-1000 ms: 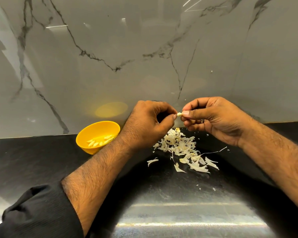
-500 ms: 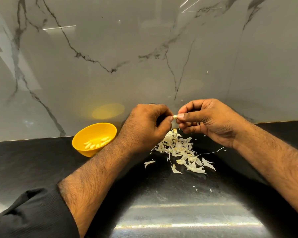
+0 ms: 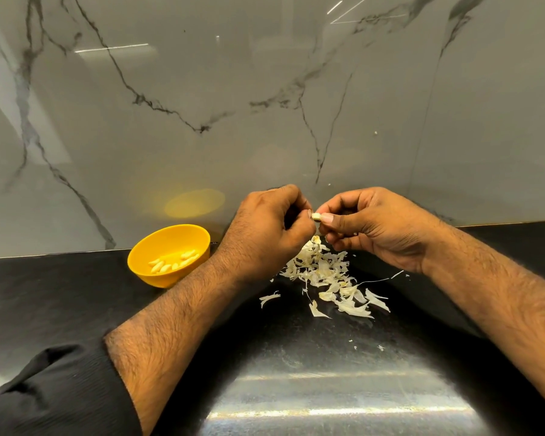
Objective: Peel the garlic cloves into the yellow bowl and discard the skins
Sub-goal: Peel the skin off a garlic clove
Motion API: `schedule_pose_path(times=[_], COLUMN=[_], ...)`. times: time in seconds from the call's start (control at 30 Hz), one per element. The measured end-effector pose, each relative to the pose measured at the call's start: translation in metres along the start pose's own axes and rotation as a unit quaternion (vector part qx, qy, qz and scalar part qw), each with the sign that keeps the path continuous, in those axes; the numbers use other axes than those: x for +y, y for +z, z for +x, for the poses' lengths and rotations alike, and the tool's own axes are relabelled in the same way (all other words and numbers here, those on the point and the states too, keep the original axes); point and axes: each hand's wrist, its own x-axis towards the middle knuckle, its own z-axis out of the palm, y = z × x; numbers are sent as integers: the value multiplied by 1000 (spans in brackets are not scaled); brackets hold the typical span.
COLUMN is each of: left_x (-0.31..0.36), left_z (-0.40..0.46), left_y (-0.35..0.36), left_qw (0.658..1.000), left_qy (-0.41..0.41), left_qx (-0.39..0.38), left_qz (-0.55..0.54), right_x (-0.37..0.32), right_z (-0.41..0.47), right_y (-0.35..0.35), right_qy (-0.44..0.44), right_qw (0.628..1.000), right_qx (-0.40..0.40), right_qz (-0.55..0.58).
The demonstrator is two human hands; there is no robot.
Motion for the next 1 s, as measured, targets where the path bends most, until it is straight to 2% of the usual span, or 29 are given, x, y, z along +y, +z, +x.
schedule_pose_path(times=[0.17, 0.4, 0.7, 1.0], left_x=[-3, -5, -8, -10], left_z=[2, 2, 2, 2], left_y=[-1, -9, -8, -5], left_qw=[998, 979, 953, 945], left_qy=[-37, -63, -110, -108], left_qx=[11, -32, -79, -102], left_qz=[-57, -192, -272, -291], right_x=[-2, -2, -1, 0], right_z=[0, 0, 1, 1], right_y=[-5, -5, -4, -7], right_qy=[-15, -27, -32, -27], right_qw=[1000, 999, 997, 997], right_qx=[16, 26, 25, 17], right_qz=[-11, -31, -61, -72])
